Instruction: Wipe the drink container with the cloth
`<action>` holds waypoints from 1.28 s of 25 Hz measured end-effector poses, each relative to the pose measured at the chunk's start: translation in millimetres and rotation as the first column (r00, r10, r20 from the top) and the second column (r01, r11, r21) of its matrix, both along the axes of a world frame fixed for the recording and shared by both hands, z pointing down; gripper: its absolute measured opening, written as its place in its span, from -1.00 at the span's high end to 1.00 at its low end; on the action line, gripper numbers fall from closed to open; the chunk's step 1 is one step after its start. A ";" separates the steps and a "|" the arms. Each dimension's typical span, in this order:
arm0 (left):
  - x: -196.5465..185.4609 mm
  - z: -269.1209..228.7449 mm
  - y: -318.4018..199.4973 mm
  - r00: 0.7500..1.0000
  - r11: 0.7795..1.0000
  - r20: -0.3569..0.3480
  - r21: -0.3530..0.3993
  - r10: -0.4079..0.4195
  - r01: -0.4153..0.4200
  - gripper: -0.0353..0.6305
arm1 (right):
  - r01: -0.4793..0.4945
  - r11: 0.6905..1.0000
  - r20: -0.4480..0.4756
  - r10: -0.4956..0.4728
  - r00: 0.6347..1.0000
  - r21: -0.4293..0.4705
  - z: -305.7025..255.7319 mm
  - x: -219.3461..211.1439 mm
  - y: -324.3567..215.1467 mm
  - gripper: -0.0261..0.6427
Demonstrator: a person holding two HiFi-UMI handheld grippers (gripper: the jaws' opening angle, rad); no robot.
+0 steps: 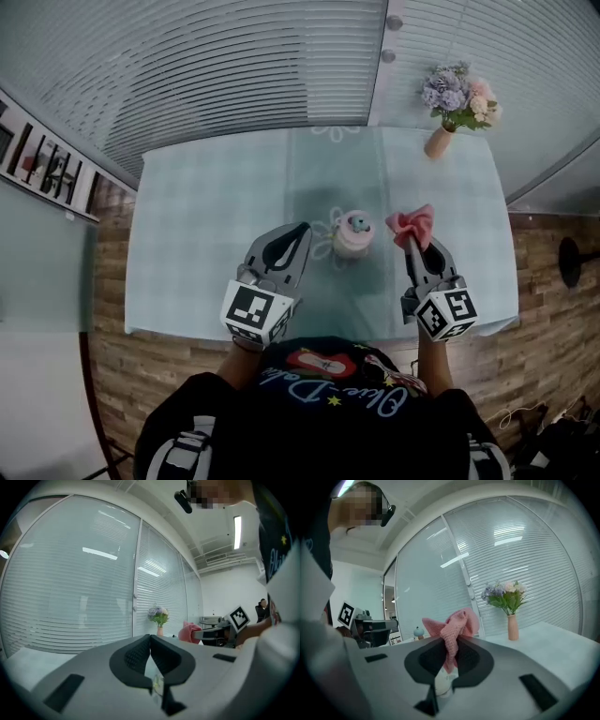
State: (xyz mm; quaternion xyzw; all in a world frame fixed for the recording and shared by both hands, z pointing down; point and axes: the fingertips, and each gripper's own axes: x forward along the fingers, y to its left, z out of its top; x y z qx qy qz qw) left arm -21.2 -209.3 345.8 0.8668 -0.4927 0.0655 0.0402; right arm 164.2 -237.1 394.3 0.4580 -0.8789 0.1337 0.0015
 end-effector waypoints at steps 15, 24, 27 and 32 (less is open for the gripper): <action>25.7 9.8 -5.5 0.996 0.997 -0.036 -0.010 0.078 -0.078 0.88 | -0.060 0.998 0.026 0.059 0.998 0.025 -15.2 12.4 27.1 0.84; 25.2 14.6 0.2 0.995 0.996 -0.047 -0.015 0.086 -0.087 0.88 | -0.067 0.997 0.012 0.066 0.998 0.033 -20.4 10.1 36.9 0.84; 22.6 14.5 2.1 0.996 0.996 -0.045 -0.018 0.082 -0.083 0.88 | -0.064 0.997 0.009 0.063 0.998 0.034 -22.0 8.0 38.2 0.84; 21.0 11.9 1.0 0.996 0.997 -0.055 -0.013 0.074 -0.074 0.88 | -0.067 0.997 0.011 0.067 0.998 0.048 -28.7 9.9 37.6 0.84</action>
